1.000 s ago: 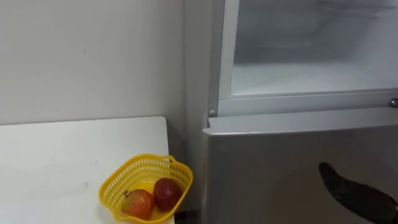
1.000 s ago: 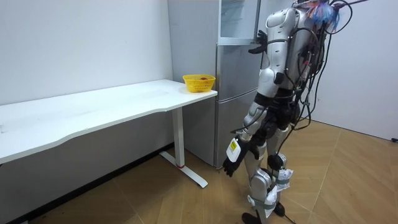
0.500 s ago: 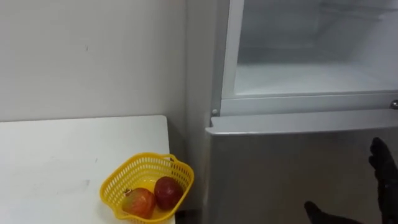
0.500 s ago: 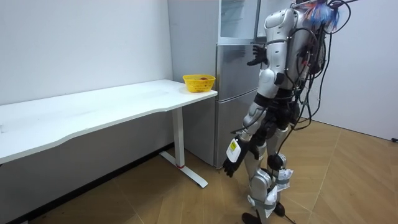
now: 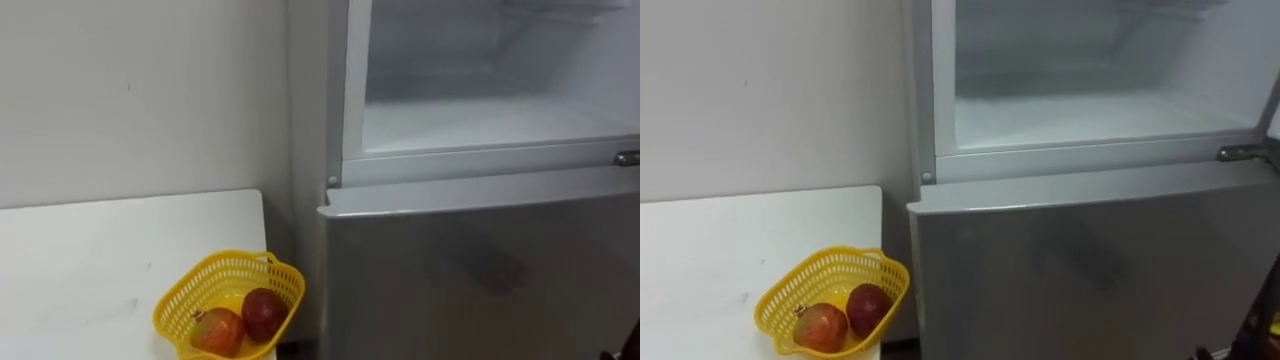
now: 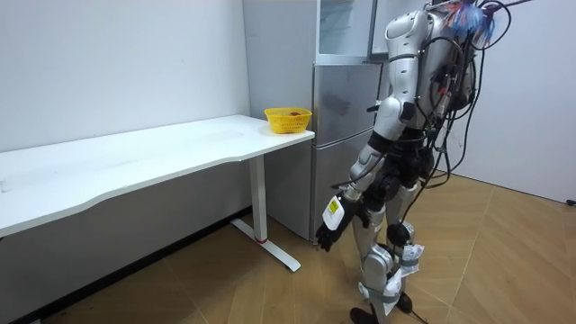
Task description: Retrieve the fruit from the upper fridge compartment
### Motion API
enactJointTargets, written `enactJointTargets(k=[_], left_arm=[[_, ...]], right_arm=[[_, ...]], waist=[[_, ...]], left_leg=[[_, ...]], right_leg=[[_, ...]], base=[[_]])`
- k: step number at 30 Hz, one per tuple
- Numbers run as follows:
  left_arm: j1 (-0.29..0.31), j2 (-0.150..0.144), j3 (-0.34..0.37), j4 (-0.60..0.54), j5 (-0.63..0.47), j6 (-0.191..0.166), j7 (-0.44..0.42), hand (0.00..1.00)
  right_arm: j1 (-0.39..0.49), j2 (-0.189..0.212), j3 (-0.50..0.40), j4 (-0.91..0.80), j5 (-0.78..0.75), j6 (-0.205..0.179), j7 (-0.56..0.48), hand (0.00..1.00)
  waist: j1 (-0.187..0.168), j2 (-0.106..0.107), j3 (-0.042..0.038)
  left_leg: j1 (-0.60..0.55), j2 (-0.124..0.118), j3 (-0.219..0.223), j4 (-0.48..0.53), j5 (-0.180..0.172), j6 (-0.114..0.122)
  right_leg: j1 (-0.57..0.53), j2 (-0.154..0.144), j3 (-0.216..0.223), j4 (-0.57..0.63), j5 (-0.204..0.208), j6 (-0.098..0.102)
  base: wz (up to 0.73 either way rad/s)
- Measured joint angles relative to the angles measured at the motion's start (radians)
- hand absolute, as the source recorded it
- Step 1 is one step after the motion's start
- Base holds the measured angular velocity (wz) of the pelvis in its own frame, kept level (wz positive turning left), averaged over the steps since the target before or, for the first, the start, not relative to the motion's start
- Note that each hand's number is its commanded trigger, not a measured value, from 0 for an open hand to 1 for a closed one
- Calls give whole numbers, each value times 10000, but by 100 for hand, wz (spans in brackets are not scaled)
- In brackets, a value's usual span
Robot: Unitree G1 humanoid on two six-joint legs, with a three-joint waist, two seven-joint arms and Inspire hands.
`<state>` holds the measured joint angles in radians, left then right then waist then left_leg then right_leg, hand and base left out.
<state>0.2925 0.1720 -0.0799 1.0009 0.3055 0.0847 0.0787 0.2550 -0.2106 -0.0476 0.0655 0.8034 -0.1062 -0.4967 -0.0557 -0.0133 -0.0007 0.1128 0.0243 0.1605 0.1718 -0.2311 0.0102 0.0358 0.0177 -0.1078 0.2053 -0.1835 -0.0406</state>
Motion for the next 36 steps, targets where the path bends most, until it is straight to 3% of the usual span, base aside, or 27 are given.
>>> enactJointTargets(k=[5,7,9,13,19,23,28,36], left_arm=[[288,4,27,-290,-305,51,2,0],[320,1,191,-471,-304,82,-7,0],[365,5,809,-789,-300,107,-9,0],[331,93,1282,-868,-292,110,86,0],[325,135,1801,-924,-283,-13,169,0],[418,172,1958,-794,-290,-129,150,0],[387,177,1975,-723,-244,-394,-38,0],[277,38,2446,-250,107,-731,-209,0]], right_arm=[[-9,51,-1047,260,4558,-188,-1145,0],[3,142,-1568,535,5481,-260,-1502,0],[-23,220,-2420,645,6066,-285,-2173,0],[-460,169,-3715,649,6557,-640,-3074,0],[-1249,-181,-5152,-195,6950,-1140,-4213,0],[-1616,-384,-5764,-763,6960,-1597,-4163,0],[-1881,-486,-5789,-1467,6959,-1922,-4022,0],[-2392,-682,-6048,-2465,6816,-2086,-2540,0]], waist=[[-215,3,0],[-286,-14,-5],[-325,-43,-12],[-469,-142,-34],[-629,-493,-49],[-758,-547,-73],[-785,-460,-79],[-759,-307,-78]], left_leg=[[2,-4,10,-19,1,0],[-43,-2,0,-7,2,0],[-95,-4,2,-12,6,-2],[-174,-36,14,45,19,-7],[-462,-37,68,184,18,-7],[-508,-27,115,181,17,-6],[-609,-21,273,167,17,-5],[-650,-27,267,159,19,-5]], right_leg=[[-5,1,-21,-2,1,0],[-12,-10,-89,-24,0,0],[-82,-9,-74,-4,-12,-4],[-285,17,-21,168,-71,-4],[-645,40,151,377,-142,-19],[-714,43,195,337,-108,-14],[-875,48,258,385,-67,-12],[-903,6,212,390,-69,-11]], base=[[0],[6],[2],[-6],[-6],[-4],[-7],[0]])
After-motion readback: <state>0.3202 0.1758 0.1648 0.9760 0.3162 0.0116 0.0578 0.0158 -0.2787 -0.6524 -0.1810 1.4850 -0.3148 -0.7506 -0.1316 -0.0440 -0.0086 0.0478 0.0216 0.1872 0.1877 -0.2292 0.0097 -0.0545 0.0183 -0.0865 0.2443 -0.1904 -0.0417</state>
